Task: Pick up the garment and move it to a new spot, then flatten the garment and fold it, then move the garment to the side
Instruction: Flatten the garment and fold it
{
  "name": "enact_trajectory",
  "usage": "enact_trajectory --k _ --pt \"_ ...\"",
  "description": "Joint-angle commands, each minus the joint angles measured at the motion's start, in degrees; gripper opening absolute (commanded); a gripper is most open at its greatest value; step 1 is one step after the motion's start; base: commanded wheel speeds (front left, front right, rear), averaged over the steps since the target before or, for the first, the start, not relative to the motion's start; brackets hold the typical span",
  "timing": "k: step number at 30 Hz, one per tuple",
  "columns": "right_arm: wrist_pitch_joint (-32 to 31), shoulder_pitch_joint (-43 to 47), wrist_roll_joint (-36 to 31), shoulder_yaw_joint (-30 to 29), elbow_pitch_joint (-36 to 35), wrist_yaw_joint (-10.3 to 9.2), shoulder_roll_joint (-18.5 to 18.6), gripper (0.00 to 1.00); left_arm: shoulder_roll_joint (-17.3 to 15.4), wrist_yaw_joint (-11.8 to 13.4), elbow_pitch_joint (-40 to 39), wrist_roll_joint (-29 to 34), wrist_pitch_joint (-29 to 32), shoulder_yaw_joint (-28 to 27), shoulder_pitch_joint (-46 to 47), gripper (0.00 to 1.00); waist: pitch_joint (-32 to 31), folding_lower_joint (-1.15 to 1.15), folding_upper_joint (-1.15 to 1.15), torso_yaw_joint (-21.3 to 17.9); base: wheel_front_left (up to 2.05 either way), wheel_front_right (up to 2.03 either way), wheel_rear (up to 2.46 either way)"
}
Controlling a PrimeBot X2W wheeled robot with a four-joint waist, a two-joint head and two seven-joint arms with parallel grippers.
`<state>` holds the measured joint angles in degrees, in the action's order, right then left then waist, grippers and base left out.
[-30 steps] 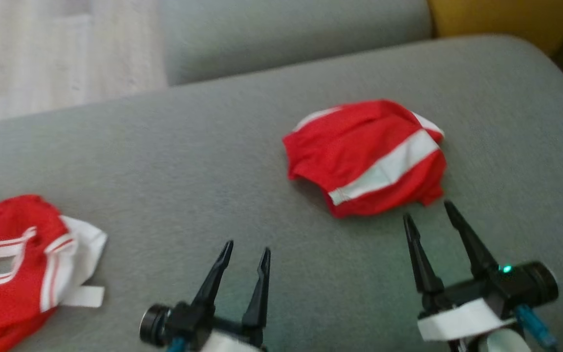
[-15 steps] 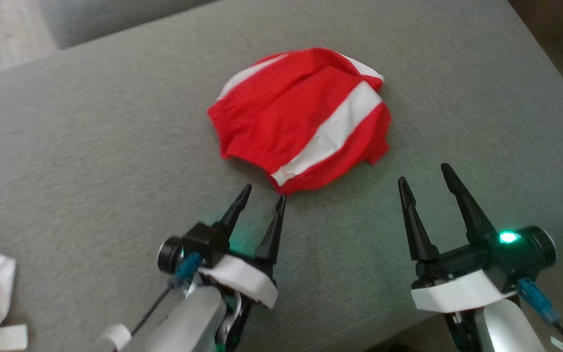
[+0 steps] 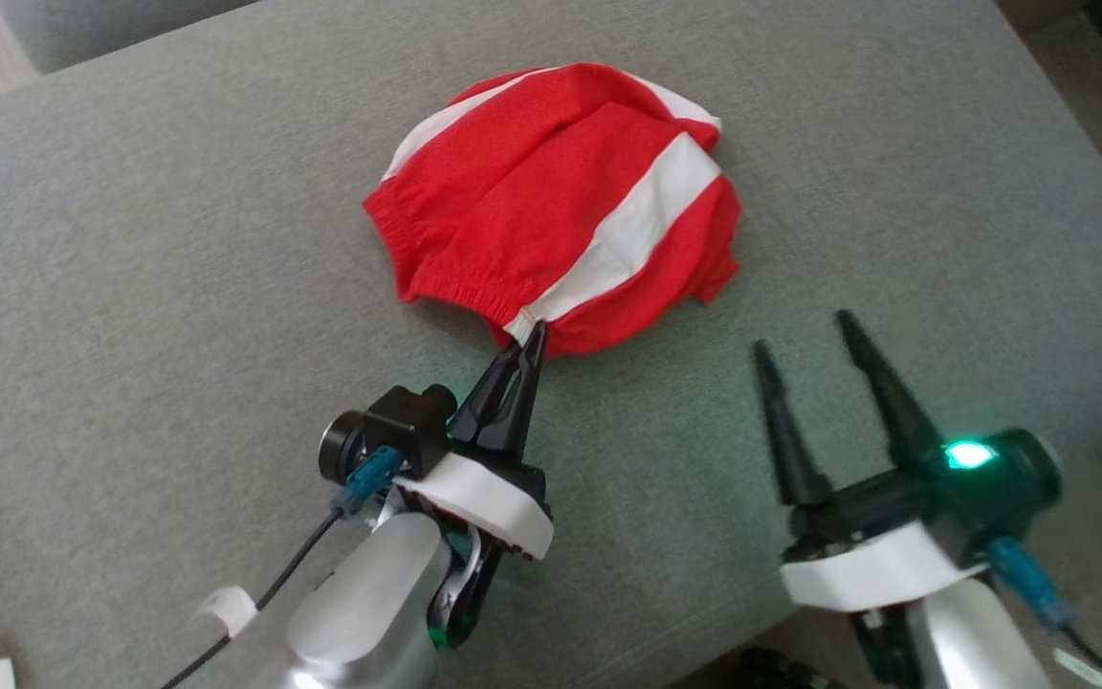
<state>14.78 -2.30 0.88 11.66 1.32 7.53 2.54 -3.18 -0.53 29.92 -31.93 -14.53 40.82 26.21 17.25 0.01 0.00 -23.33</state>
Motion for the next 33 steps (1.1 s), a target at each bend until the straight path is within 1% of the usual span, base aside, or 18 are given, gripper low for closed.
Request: enact_trajectory --k 1,5,9,11,14,19,24,29,33 --pt "0.2 -2.1 -0.1 3.0 -2.0 -0.04 1.0 1.0 0.3 -0.1 -2.7 0.7 -0.5 -1.8 1.7 0.0 0.2 -0.01 0.0 0.8 0.0 0.0 0.0" --pt "0.2 -2.2 1.8 7.3 -2.3 -0.04 4.3 1.0 0.3 -0.2 -5.3 3.1 -0.5 -3.2 1.4 0.0 0.5 -0.01 0.0 2.5 0.0 0.0 0.0" --pt "0.2 -2.6 4.2 9.0 -2.8 -0.04 6.6 1.0 0.2 -0.4 -8.4 5.6 -0.5 -6.2 0.3 0.0 0.7 -0.01 0.0 4.4 0.0 0.0 0.0" --pt "0.2 -2.7 4.9 9.4 -3.0 -0.04 7.4 1.0 -0.5 -0.6 -9.8 6.8 -0.5 -7.7 -0.5 0.0 0.8 -0.01 0.0 5.4 0.0 0.0 0.0" --pt "0.2 -2.5 6.0 8.8 -3.1 -0.04 7.9 1.0 -2.2 -0.7 -11.9 8.4 -0.5 -9.9 -2.1 0.0 0.6 -0.01 0.0 7.0 0.0 0.0 0.0" --pt "0.2 -2.0 7.9 6.4 -2.6 -0.04 7.9 1.0 -5.6 0.2 -14.9 10.3 -0.5 -13.3 -5.1 0.0 0.2 -0.01 0.0 9.9 0.0 0.0 0.0" --pt "0.2 -2.1 9.8 5.5 -1.2 -0.04 9.0 1.0 -8.4 0.9 -16.3 11.4 -0.5 -15.8 -7.8 0.0 -0.6 -0.01 0.0 12.8 0.0 0.0 0.0" --pt "0.2 -2.7 11.3 4.4 0.0 -0.04 10.0 1.0 -9.6 1.2 -16.7 11.5 -0.5 -17.4 -9.4 0.0 -0.9 -0.01 0.0 15.1 0.0 0.0 0.0" --pt "0.2 -2.9 14.1 3.9 3.3 -0.04 11.1 1.0 -10.0 1.6 -16.7 11.5 -0.5 -18.9 -10.4 0.0 -1.2 -0.01 0.0 17.3 0.0 0.0 0.0"
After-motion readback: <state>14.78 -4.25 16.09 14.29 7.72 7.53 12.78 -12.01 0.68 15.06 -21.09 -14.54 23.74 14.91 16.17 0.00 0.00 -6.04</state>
